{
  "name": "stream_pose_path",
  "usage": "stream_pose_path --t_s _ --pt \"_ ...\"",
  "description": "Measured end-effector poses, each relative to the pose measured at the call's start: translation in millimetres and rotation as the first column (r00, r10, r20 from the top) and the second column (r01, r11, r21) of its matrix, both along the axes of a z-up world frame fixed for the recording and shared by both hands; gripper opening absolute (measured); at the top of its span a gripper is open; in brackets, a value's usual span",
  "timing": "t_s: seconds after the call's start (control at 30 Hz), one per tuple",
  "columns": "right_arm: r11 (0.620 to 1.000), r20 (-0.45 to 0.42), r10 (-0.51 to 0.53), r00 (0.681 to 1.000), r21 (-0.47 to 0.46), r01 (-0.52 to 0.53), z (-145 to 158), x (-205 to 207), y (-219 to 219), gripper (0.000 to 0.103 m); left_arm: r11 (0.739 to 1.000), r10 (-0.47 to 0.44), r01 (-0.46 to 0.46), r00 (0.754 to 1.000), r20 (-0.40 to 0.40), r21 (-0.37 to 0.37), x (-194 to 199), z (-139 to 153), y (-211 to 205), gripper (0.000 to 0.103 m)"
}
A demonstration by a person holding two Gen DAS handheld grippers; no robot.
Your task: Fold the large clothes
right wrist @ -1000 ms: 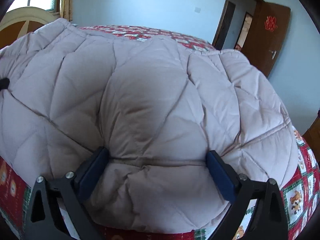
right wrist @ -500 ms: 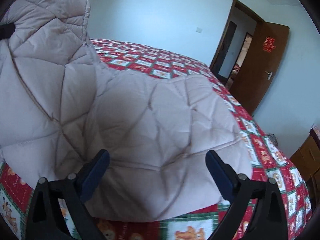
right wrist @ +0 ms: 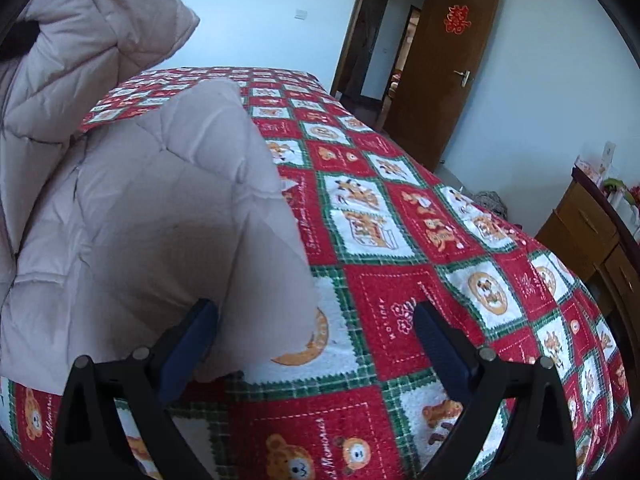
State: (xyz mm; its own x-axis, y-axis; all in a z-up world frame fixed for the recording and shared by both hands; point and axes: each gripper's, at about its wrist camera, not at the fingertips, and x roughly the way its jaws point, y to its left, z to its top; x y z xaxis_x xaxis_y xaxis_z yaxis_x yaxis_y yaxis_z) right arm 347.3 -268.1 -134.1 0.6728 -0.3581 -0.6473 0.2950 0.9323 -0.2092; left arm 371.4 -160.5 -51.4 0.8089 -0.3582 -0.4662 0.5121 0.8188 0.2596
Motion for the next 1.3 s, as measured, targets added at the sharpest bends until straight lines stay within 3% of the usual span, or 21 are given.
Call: stream_pose_path --t_s 0.2,0.43,0.57,0.67,0.73,0.9,0.97,1.0,1.03,1.07,1.13,1.2,1.27,1.3 --pt "0.997 0.005 -0.044 0.999 0.063 0.044 -5.9 -12.4 -26.1 0.1 0.995 -0.035 0.035 0.999 0.005 0.09 1.9 -27.9 -44.4 0.019" --pt "0.991 -0.006 -0.101 0.995 0.093 0.101 -16.6 -15.3 -47.7 0.1 0.987 -0.07 0.068 0.997 0.013 0.146 4.1 -54.7 -73.8 0.02" --pt "0.993 -0.002 -0.099 0.995 0.069 0.099 -17.7 -12.9 -46.3 0.1 0.984 -0.074 0.07 0.997 0.016 0.164 6.2 -61.9 -81.2 0.023" --pt "0.993 -0.001 -0.099 0.995 0.069 0.099 -18.9 -11.7 -47.0 0.1 0.979 -0.081 0.074 0.996 0.026 0.191 6.5 -64.6 -84.8 0.031" --pt "0.993 -0.002 -0.099 0.995 0.067 0.099 -19.6 -11.4 -47.2 0.1 0.973 -0.09 0.082 0.996 0.029 0.215 5.6 -64.5 -88.0 0.044" --pt "0.993 -0.004 -0.1 0.995 0.066 0.1 -20.8 -10.7 -48.0 0.1 0.975 -0.113 0.099 0.992 0.06 0.199 -10.0 -47.5 -88.1 0.052" --pt "0.993 -0.004 -0.1 0.995 0.068 0.1 -20.6 -11.4 -48.4 0.1 0.986 -0.12 0.105 0.986 0.118 0.129 -26.0 -24.3 -75.6 0.054" --pt "0.992 -0.003 -0.101 0.995 0.07 0.101 -20.7 -11.1 -48.1 0.1 0.99 -0.128 0.117 0.981 0.144 0.081 -33.0 -11.1 -66.1 0.068" --pt "0.992 -0.003 -0.101 0.995 0.071 0.101 -21.1 -10.6 -47.7 0.1 0.994 -0.109 0.104 0.978 0.176 0.036 -37.2 3.3 -54.3 0.086" --pt "0.993 -0.004 -0.099 0.995 0.068 0.099 -21.5 -9.8 -47.1 0.1 0.997 -0.074 0.077 0.977 0.2 -0.006 -37.0 14.7 -42.9 0.092" --pt "0.993 -0.001 -0.1 0.995 0.064 0.1 -22.1 -9.3 -46.1 0.1 0.997 0.011 0.007 0.976 0.218 -0.08 -25.1 30.8 -18.0 0.097" --pt "0.993 -0.005 -0.099 0.995 0.059 0.099 -23.4 -8.8 -45.2 0.1 0.986 0.153 -0.133 0.963 0.222 -0.104 1.1 34.3 6.1 0.097" --pt "0.994 -0.003 -0.098 0.995 0.057 0.098 -23.3 -9.8 -45.1 0.1 0.941 0.33 -0.307 0.926 0.184 -0.142 39.0 28.3 39.2 0.097" --pt "0.994 -0.002 -0.098 0.995 0.058 0.097 -23.1 -10.6 -45.4 0.1 0.899 0.429 -0.407 0.891 0.145 -0.163 60.3 21.1 58.6 0.097"
